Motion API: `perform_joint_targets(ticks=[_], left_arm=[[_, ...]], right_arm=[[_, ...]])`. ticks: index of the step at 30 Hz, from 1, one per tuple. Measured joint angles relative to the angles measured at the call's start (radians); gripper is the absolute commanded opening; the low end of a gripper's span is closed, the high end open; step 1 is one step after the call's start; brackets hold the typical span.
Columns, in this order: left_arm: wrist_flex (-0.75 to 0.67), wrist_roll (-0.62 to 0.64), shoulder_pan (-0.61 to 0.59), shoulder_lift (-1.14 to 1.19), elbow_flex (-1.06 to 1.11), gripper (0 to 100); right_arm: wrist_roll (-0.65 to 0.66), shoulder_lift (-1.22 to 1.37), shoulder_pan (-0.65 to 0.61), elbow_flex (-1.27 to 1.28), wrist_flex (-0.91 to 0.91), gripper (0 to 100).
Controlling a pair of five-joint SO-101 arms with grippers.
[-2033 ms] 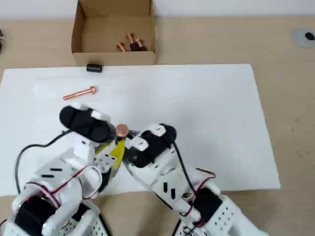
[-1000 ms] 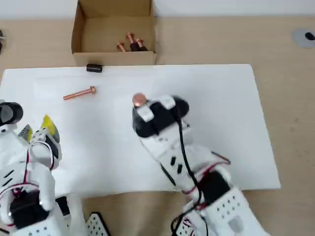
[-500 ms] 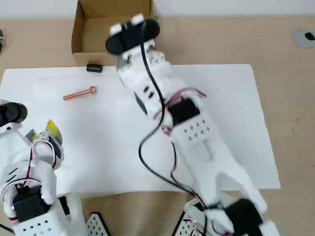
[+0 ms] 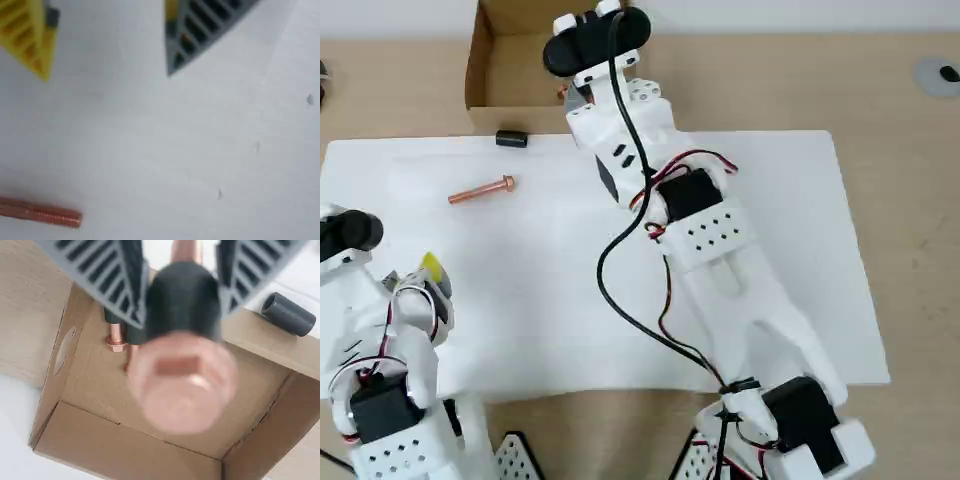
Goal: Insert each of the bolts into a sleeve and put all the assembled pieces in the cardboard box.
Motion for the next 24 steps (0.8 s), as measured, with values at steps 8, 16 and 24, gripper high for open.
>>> perform_joint_targets(ticks=[8,16,24], left_arm=[[0.0,-0.018,0.0,0.0,0.005,16],[0.0,-0.018,0.0,0.0,0.031,16],[0.0,-0.018,0.0,0.0,0.041,16]], right_arm=[[0.044,0.0,0.0,0.0,0.0,1.2],[0.064,0.132,0.026,-0.106,-0.048,1.2],[0.064,0.489,0.087,-0.462,-0.058,1.2]])
